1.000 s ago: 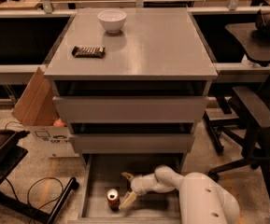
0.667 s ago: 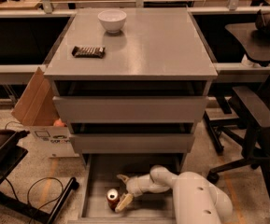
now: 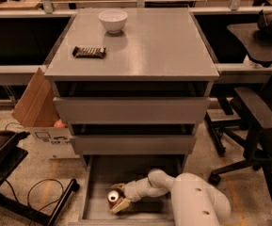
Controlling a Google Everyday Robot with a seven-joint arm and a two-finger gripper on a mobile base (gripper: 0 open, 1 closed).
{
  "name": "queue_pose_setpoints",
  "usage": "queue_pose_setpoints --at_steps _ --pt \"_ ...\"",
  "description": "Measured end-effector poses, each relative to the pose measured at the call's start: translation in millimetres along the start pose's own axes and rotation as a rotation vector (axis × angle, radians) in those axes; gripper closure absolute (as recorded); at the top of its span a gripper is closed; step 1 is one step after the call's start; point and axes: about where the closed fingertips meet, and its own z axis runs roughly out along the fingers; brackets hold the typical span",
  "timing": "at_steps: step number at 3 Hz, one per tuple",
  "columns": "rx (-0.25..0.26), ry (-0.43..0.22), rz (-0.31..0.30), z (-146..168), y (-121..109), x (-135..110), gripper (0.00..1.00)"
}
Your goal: Pick coke can from bottom drawer and place on counter
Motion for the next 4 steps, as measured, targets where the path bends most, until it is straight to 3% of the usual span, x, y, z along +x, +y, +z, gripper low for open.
queue_pose_setpoints --at_steps 2,3,4 --pt "-0.007 -0.013 0.037 2 16 -19 0.74" --pt "0.086 -0.02 0.058 -33 11 -63 0.97" --pt "0.214 -0.033 0.089 -91 7 -128 1.0"
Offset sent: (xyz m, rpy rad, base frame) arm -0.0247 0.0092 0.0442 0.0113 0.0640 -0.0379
